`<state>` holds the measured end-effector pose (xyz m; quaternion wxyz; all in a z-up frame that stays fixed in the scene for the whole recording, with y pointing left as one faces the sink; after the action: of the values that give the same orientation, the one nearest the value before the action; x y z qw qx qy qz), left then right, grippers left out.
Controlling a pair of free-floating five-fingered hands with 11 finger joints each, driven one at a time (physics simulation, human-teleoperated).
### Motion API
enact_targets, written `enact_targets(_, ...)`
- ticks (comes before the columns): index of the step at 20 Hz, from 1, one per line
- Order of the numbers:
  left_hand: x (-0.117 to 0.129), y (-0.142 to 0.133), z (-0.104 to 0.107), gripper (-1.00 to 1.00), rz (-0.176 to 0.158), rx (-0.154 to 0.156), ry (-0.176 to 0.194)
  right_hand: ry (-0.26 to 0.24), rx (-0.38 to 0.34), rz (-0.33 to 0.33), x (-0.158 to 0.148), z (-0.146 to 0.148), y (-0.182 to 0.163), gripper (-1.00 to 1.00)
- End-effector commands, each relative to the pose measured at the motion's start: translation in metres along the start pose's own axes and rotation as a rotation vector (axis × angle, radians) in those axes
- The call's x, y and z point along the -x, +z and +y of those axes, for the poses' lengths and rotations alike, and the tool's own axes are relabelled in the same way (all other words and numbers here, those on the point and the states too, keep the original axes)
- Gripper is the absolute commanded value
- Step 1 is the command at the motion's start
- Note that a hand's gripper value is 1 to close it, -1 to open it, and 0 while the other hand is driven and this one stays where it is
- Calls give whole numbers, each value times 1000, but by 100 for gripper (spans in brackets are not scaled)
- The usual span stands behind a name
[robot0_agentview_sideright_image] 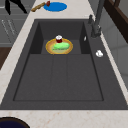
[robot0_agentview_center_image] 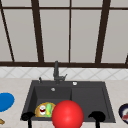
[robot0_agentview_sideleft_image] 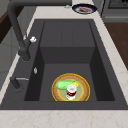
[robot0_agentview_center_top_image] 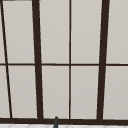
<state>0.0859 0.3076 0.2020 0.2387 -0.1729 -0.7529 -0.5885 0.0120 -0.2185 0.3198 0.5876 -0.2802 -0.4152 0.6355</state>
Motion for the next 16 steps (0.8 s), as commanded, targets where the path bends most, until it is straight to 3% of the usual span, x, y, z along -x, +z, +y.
enact_targets(1, 0, 0, 0, 0, 0, 0, 0, 17, 19, -22, 0, 0, 0, -100)
enact_targets(5, 0, 0, 0, 0, 3, -5, -11, 53, 2, -58, -4, -1, 0, -100)
enact_targets(16, 1, -1, 0, 0, 8, -13, -24, 34, 22, -95, -3, -9, -16, -100)
